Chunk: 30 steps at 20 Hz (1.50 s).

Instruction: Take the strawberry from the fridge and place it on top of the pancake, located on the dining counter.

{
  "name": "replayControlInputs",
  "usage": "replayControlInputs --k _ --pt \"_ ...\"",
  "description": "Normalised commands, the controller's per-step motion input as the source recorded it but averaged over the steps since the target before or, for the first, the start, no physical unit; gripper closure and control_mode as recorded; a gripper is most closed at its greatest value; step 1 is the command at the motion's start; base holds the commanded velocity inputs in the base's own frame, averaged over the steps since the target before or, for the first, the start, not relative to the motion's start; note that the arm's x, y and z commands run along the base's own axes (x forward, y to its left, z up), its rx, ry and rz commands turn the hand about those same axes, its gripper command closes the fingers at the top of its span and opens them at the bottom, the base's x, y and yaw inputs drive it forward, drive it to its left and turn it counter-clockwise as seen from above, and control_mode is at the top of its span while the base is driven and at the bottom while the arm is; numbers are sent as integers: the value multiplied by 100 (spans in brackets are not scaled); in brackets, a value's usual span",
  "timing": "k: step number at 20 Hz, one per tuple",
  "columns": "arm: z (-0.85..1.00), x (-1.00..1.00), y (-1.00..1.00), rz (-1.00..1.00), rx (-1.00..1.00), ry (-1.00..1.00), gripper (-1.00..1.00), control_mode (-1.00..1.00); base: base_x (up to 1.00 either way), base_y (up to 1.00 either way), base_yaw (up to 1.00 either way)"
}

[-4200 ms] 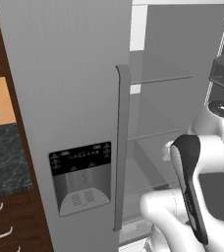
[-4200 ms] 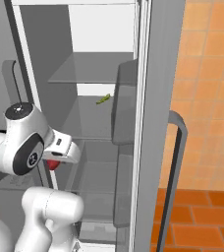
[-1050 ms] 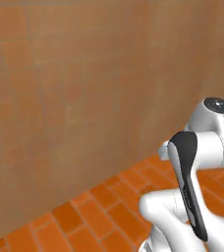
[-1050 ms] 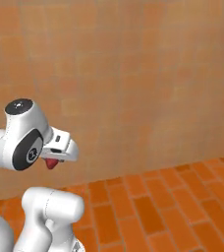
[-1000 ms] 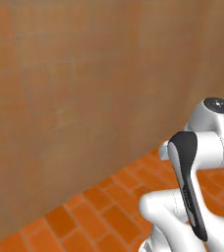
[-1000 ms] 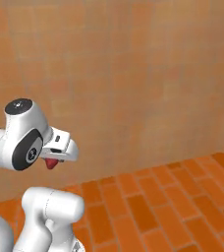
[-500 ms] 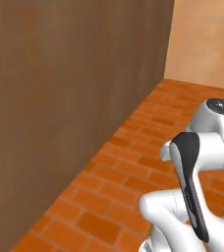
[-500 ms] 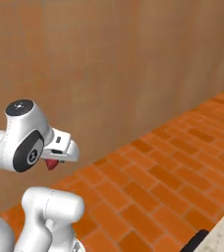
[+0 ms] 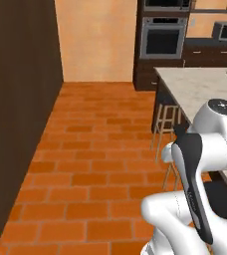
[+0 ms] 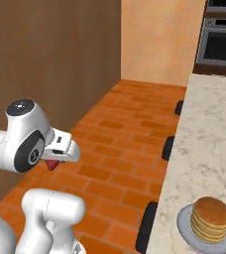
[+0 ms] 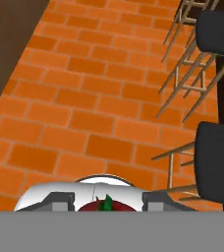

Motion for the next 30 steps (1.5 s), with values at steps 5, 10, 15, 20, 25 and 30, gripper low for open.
replayControlInputs --k 5,10,15,20,25,30 --pt "0 0 0 0 0 0 100 100 43 24 -90" --pt "0 0 0 0 0 0 100 100 30 11 -94" --pt "0 0 0 0 0 0 100 100 13 0 -97" --pt "0 0 0 0 0 0 100 100 2 0 -100" --pt "0 0 0 0 0 0 100 100 9 0 -97" --pt "0 0 0 0 0 0 100 100 21 0 -88"
